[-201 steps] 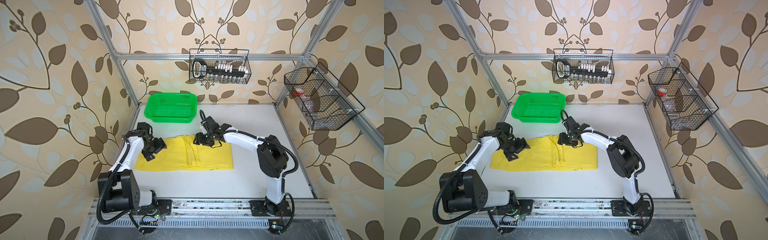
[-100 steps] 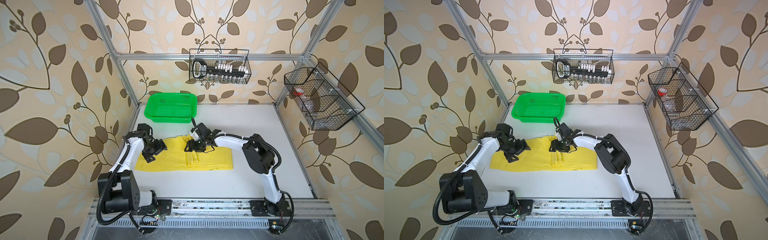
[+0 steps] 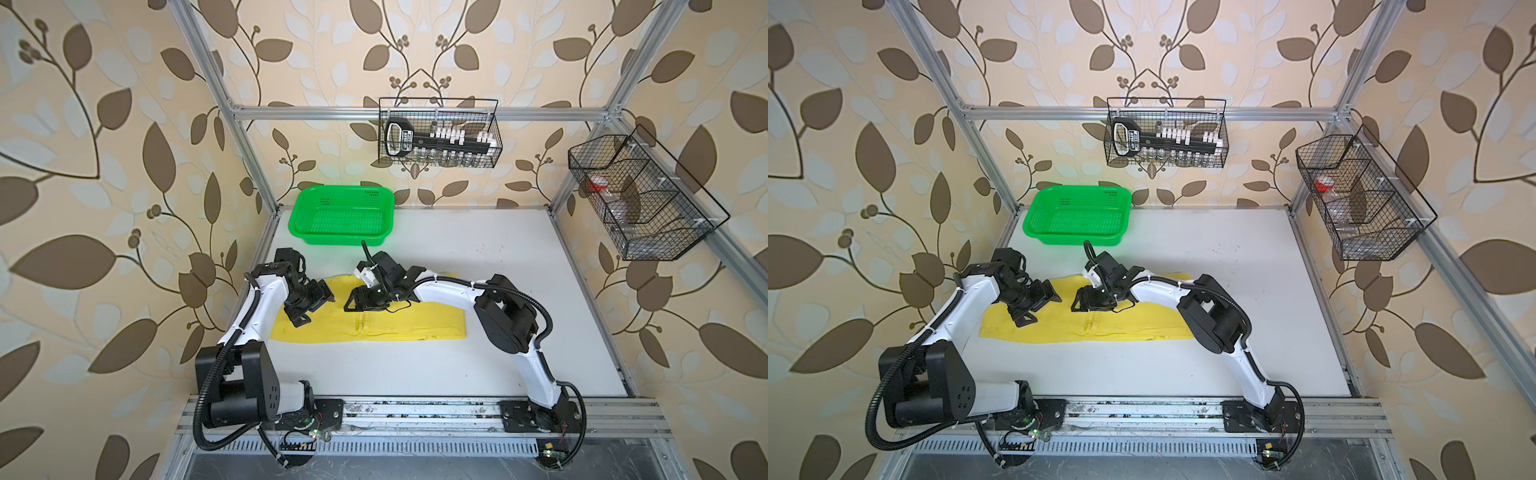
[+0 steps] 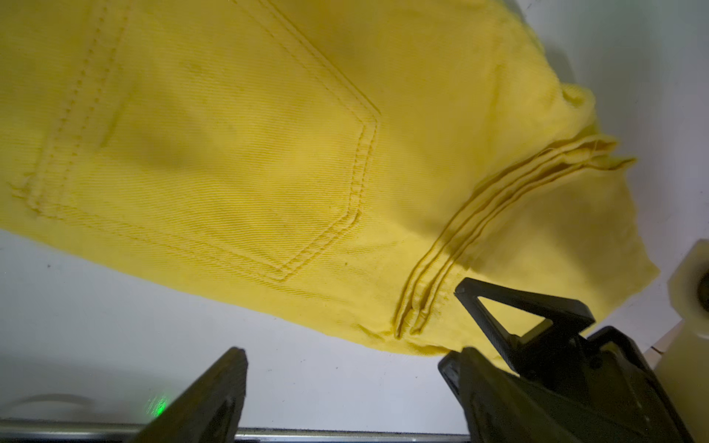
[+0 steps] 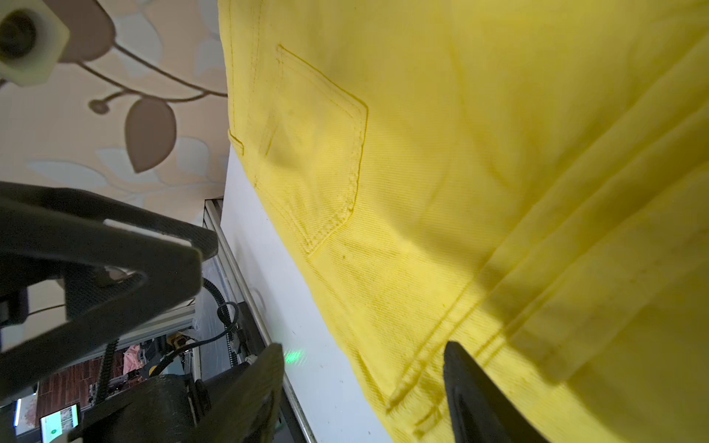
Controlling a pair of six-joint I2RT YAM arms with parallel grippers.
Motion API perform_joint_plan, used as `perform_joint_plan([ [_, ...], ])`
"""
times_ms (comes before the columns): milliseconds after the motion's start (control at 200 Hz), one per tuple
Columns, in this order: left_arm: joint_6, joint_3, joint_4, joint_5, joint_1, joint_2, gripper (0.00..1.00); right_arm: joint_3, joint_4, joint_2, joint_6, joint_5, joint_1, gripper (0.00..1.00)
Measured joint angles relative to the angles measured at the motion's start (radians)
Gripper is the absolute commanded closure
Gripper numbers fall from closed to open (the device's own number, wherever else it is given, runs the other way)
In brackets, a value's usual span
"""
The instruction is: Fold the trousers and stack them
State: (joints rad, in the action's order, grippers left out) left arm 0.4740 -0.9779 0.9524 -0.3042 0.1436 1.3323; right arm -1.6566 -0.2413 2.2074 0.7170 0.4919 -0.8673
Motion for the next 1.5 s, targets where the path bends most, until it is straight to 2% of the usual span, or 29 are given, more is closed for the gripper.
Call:
perform_joint_plan([
  [120,-0.001,0.0,0.008,-0.002,0.0,-0.011,0.12,0.04,-0.031,-0.064,-0.02,-0.002,0.05,0.33],
  [240,-0.006,0.0,0.006,-0.017,0.0,-0.023,0.11,0.153,-0.108,-0.236,-0.074,-0.024,0.137,0.31],
  [260,-0.008,0.0,0.005,-0.023,0.0,-0.025,0.11,0.174,-0.125,-0.269,-0.086,-0.027,0.152,0.25],
  [285,-0.012,0.0,0.002,-0.034,0.0,-0.028,0.1,0.2,-0.137,-0.309,-0.1,-0.033,0.174,0.23],
  [440,-0.035,0.0,-0.042,-0.1,-0.001,-0.045,0.05,0.38,-0.213,-0.521,-0.198,-0.067,0.335,0.21],
  [600,-0.041,0.01,-0.11,-0.174,-0.007,-0.048,0.03,0.541,-0.284,-0.574,-0.285,-0.111,0.494,0.24],
  [695,-0.042,0.019,-0.144,-0.212,-0.007,-0.046,0.02,0.612,-0.306,-0.573,-0.312,-0.126,0.547,0.26],
  [910,-0.041,0.019,-0.195,-0.266,-0.007,-0.005,0.02,0.676,-0.272,-0.529,-0.34,-0.123,0.585,0.37],
  [1030,-0.041,0.019,-0.198,-0.273,-0.007,0.014,0.02,0.694,-0.234,-0.487,-0.341,-0.098,0.59,0.48],
  [1125,-0.041,0.019,-0.197,-0.274,-0.007,0.028,0.02,0.696,-0.2,-0.471,-0.336,-0.077,0.586,0.61],
  [1280,-0.042,0.015,-0.193,-0.274,-0.007,0.045,0.02,0.708,-0.158,-0.451,-0.325,-0.042,0.588,0.94],
  [1330,-0.042,0.012,-0.192,-0.273,-0.007,0.047,0.02,0.711,-0.16,-0.453,-0.335,-0.037,0.589,1.0],
  [1500,-0.042,-0.011,-0.177,-0.273,-0.007,0.047,0.03,0.712,-0.23,-0.529,-0.355,-0.044,0.629,1.0],
])
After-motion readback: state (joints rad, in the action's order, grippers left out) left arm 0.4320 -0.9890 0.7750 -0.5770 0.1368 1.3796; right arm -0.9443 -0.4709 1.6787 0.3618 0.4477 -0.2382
